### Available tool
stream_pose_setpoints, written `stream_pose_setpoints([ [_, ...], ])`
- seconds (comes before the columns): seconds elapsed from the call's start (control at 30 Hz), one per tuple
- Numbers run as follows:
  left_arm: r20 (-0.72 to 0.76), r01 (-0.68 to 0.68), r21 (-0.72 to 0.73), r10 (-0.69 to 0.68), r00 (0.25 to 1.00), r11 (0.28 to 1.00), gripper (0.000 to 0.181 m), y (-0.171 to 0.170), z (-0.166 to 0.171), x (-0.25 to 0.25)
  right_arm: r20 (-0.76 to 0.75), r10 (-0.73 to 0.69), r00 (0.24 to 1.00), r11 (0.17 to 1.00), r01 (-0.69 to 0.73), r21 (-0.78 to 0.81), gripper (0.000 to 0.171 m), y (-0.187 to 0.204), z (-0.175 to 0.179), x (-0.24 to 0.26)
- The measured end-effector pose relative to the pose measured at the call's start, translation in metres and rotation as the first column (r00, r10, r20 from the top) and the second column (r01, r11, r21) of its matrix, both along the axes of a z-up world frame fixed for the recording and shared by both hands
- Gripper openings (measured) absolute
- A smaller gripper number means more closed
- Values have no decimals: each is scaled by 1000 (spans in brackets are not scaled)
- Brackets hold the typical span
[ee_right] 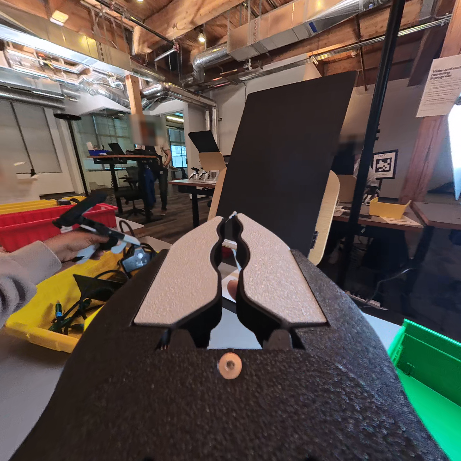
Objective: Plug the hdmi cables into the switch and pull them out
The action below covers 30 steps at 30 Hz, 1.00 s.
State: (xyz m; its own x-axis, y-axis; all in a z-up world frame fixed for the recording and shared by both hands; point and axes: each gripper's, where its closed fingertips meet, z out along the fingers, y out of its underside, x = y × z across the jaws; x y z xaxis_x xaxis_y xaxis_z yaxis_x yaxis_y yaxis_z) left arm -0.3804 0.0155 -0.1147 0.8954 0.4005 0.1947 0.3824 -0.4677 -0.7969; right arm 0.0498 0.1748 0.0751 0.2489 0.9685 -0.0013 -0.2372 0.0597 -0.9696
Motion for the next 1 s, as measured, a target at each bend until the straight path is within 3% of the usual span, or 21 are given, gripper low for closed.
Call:
stream_pose_setpoints([
  [0.03,-40,3,42,-1,999,999,16,0,19,2,0,9,1000,1000,-9,8,5,-3,0,-2],
  [0.23,-239,106,245,-46,970,964,15,-5,118,40,72,46,996,992,-54,114,5,-34,-9,-27],
  [0.4,-292,292,417,-178,940,861,16,-8,166,109,138,88,986,972,-116,206,5,-60,-21,-47],
  [0.57,-292,495,545,-401,869,677,16,-10,173,194,238,168,957,899,-248,360,6,-97,-45,-66],
  [0.63,-265,547,606,-503,823,577,16,-12,167,223,287,153,946,863,-269,427,14,-109,-59,-75],
  [0.8,-137,613,697,-769,624,373,16,-16,160,274,361,4,933,716,-254,650,57,-126,-89,-95],
  [0.9,-104,662,698,-876,471,273,16,-24,153,303,326,-10,945,665,-238,708,67,-133,-94,-99],
  [1.0,-67,692,683,-924,377,234,16,-23,142,322,249,-43,967,602,-174,779,69,-139,-86,-96],
])
